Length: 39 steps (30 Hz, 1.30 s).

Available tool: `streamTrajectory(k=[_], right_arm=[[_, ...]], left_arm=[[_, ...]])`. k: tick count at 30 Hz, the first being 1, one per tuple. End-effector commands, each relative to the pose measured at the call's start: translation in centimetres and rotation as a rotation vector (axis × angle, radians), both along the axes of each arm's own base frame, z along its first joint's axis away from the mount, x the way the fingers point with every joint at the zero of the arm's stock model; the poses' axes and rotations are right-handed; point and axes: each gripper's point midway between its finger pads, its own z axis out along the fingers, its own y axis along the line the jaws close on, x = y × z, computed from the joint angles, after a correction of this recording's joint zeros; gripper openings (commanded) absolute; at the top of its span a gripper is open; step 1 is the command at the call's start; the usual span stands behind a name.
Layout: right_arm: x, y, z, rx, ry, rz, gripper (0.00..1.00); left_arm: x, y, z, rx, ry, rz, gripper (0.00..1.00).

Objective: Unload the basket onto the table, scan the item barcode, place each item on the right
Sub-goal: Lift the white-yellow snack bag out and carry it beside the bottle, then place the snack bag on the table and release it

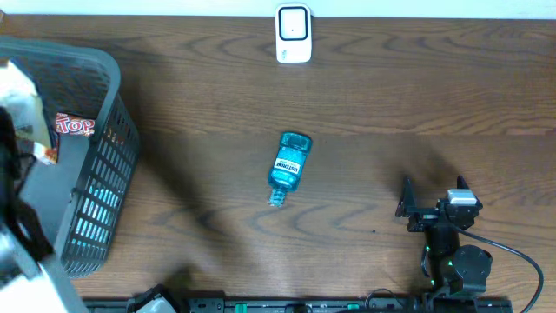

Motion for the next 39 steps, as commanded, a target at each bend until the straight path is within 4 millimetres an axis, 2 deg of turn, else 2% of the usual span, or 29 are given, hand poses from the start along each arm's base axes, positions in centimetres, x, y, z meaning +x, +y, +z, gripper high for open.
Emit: streamTrajectory(k=[1,4,6,7,8,9,11,14,16,18,24,29,30,31,33,34,36,39], right_arm=[[0.0,-0.1,-0.1,0.013,0.001,-0.008,0.99],[0.0,-0.1,-0.1,0.013,0.001,-0.008,0.99],[0.0,-0.1,-0.1,0.013,0.001,-0.008,0.99],[0.0,-0.1,-0.1,0.013,0.001,-0.008,0.99],[0.0,-0.1,-0.1,0.013,0.001,-0.008,0.99],[0.0,-0.1,-0.1,0.013,0.001,-0.008,0.99],[0.0,-0.1,-0.1,0.013,0.001,-0.008,0.99],[0.0,-0.1,-0.1,0.013,0.001,-0.008,0.99],[0.0,-0.1,-0.1,0.013,0.001,-0.008,0.99],[0.0,-0.1,-0.1,0.013,0.001,-0.008,0.99],[0.0,-0.1,-0.1,0.013,0.001,-0.008,0.99],[0.0,-0.1,-0.1,0.013,0.001,-0.008,0.99],[0.0,-0.1,-0.1,0.013,0.001,-0.008,0.99],[0.0,-0.1,-0.1,0.013,0.001,-0.008,0.99],[0.0,-0.1,-0.1,0.013,0.001,-0.008,0.99],[0.0,-0.1,-0.1,0.013,0.001,-0.008,0.99],[0.0,-0.1,-0.1,0.013,0.001,-0.008,0.99],[0.0,-0.1,-0.1,0.013,0.001,-0.008,0.99]], left_arm=[[0.5,-10.4,5.5,0.204,-0.16,-0.489,0.08],[0.6,-16.5,5.9,0.369,-0.176,-0.771,0.08],[0.8,-20.1,4.5,0.491,-0.14,-0.945,0.08],[0.9,-22.9,2.3,0.582,-0.084,-1.099,0.11],[0.9,-23.8,1.4,0.605,-0.057,-1.152,0.13],[1.0,-25.3,-1.5,0.638,0.046,-1.243,0.17],[1.7,-25.5,-5.3,0.628,0.223,-1.266,0.17],[2.7,-24.6,-11.0,0.617,0.513,-1.253,0.17],[3.3,-25.3,-16.3,0.548,0.719,-1.331,0.15],[3.5,-26.0,-20.3,0.481,0.869,-1.394,0.13],[3.3,-27.6,-28.7,0.405,1.15,-1.582,0.13],[3.0,-28.8,-32.2,0.435,1.232,-1.722,0.13],[3.0,-28.9,-32.5,0.435,1.238,-1.726,0.17],[3.0,-29.0,-32.6,0.433,1.241,-1.727,0.28],[3.0,-28.9,-32.7,0.431,1.245,-1.727,0.75],[2.9,-28.9,-32.6,0.432,1.242,-1.726,0.89],[2.7,-28.8,-32.1,0.431,1.241,-1.725,1.0],[2.4,-28.7,-30.9,0.416,1.229,-1.684,0.98]])
